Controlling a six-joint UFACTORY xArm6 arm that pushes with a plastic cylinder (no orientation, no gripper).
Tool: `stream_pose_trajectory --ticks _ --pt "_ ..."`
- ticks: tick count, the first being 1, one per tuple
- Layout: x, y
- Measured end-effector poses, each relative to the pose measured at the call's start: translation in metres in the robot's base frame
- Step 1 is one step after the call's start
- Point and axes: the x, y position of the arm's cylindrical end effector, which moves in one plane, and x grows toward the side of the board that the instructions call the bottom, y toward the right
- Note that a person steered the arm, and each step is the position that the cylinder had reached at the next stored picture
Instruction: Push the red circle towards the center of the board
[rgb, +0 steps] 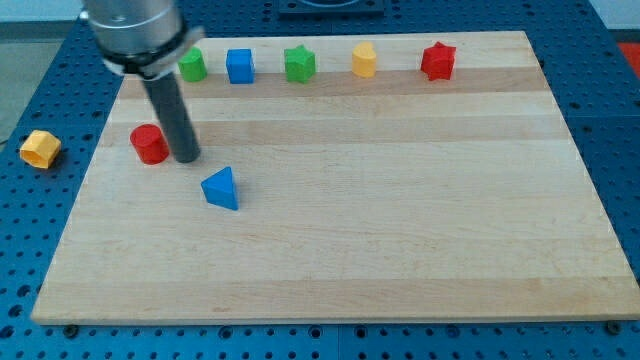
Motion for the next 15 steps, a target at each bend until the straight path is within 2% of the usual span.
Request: stream_pose_trajectory --ticks 1,4,6,8,9,10,11,12,13,14,15 --pt "0.0 -0.02" --pt "0.004 -0.025" --pt "0.062 -0.044" --pt "0.063 -0.088" --pt "0.016 -0.096" --pt "-0.01 -0.028" --pt "-0.011 0.086" --pt "-0.009 0.076" --pt "0.004 -0.02" --pt "-0.024 -0.081" --pt "-0.049 -0.046"
